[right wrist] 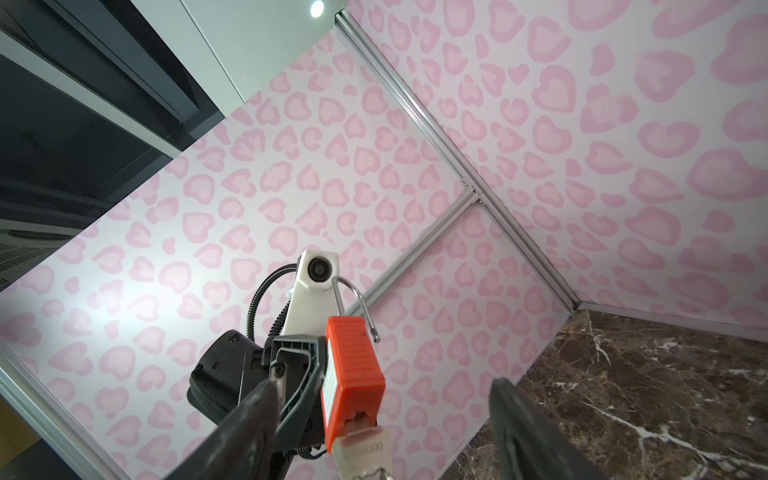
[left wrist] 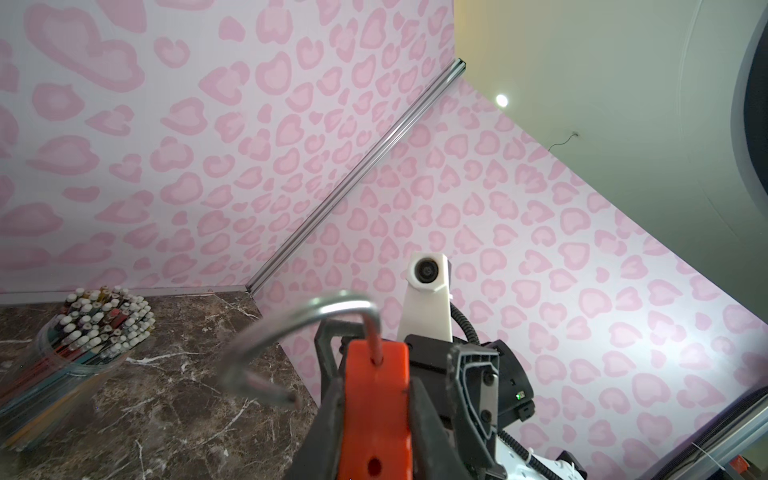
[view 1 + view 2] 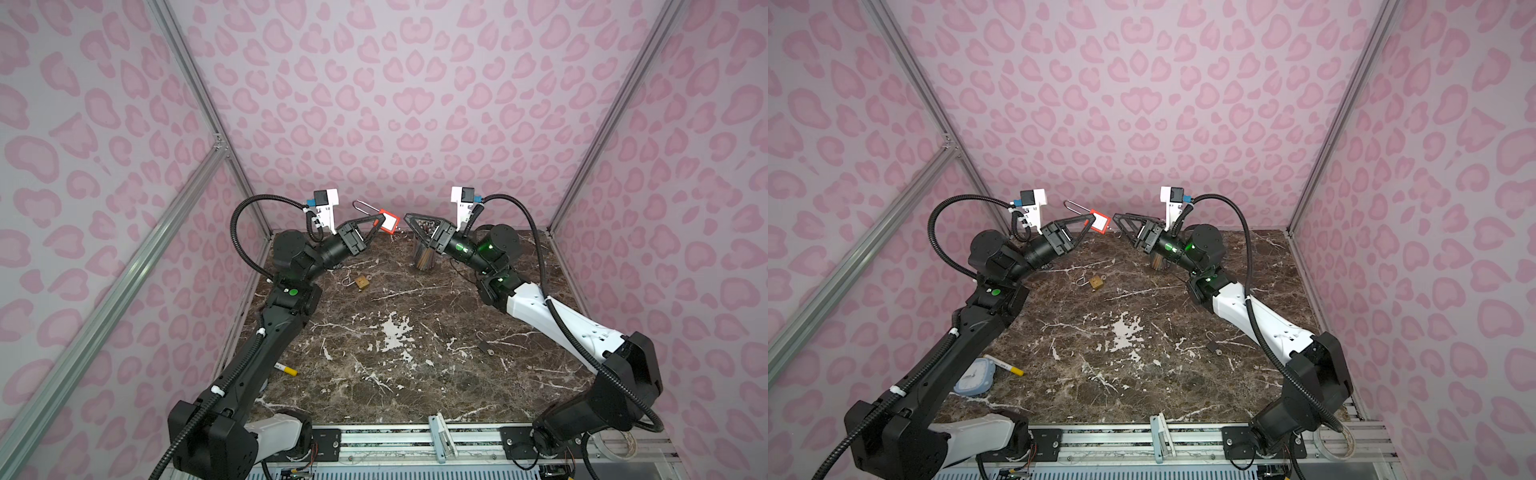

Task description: Lock with the key

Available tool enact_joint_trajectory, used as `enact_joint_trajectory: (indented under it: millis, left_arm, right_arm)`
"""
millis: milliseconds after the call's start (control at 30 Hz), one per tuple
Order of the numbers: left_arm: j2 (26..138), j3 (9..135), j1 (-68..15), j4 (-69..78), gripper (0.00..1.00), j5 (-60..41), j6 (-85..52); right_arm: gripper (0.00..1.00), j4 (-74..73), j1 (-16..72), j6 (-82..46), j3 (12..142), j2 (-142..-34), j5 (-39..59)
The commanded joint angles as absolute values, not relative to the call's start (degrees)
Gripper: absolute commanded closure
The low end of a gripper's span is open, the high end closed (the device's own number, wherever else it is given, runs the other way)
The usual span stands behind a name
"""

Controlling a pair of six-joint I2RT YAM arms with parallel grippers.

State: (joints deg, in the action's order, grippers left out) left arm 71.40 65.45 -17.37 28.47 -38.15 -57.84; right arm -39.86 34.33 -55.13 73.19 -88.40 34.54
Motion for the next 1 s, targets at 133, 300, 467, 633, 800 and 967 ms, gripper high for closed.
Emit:
enact_joint_trajectory:
  millis: [133,300,467,633,800,967]
  left_arm:
    - [71.4,66.8,-17.4,33.3,0.86,-38.7,-59.2]
    - [71.5,67.1,-17.5,33.5,0.86,-38.8,-59.7]
    - [71.6,66.7,-17.4,34.1,0.86,-38.9,-60.3]
    - [71.5,66.5,-17.4,34.4,0.86,-38.8,-60.4]
    - [71.5,66.1,-17.4,34.5,0.86,-38.7,-60.5]
    - [71.4,65.6,-17.4,34.6,0.87,-38.6,-60.5]
  right_arm:
    - [0.28,-44.8,36.3,-59.1,74.8,-90.1,36.9]
    - [0.36,-45.9,37.0,-60.1,75.6,-91.4,37.3]
    - [0.48,-47.8,37.2,-62.0,76.3,-92.7,37.6]
    - [0.57,-48.3,37.8,-62.7,77.2,-93.6,38.0]
    - [0.61,-48.3,38.4,-62.8,77.7,-94.2,38.4]
    - [0.68,-47.9,38.5,-62.6,77.8,-94.2,38.6]
